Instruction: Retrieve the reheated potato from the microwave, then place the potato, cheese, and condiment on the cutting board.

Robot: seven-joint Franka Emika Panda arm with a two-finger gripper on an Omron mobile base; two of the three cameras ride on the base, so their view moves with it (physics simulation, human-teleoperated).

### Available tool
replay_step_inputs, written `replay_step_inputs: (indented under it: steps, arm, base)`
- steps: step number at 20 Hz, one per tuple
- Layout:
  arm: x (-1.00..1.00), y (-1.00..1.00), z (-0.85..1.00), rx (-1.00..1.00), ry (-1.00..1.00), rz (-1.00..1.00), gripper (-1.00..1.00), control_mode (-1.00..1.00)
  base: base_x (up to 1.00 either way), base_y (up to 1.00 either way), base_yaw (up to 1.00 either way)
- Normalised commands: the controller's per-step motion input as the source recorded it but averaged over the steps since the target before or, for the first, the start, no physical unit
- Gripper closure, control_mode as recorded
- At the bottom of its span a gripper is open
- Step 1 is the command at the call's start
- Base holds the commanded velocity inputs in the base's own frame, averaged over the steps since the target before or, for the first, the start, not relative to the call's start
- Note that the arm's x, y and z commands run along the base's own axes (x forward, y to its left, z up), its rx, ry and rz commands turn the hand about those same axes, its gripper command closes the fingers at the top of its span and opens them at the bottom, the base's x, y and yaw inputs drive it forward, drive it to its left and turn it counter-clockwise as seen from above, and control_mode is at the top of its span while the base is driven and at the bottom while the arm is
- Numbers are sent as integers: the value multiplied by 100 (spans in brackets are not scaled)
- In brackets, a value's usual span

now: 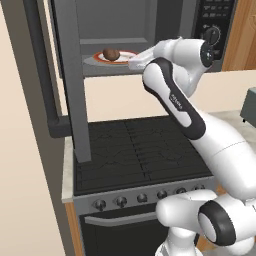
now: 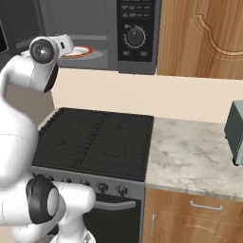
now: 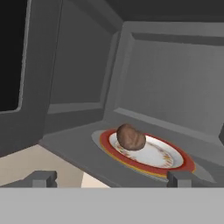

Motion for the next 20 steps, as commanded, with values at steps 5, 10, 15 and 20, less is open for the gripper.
replay_step_inputs:
  steps: [5,10,15,20]
  arm:
    - [38,2,0,2,10,-9,-100,-100]
    - [29,10,1,6,3,-8,-100,-100]
    - [26,14,11,4,13,-11,-100,-100]
    - [22,12,8,4,18,-8,-100,-100]
  base:
    - [0,0,0]
    - [0,0,0]
    - [0,0,0]
    - [0,0,0]
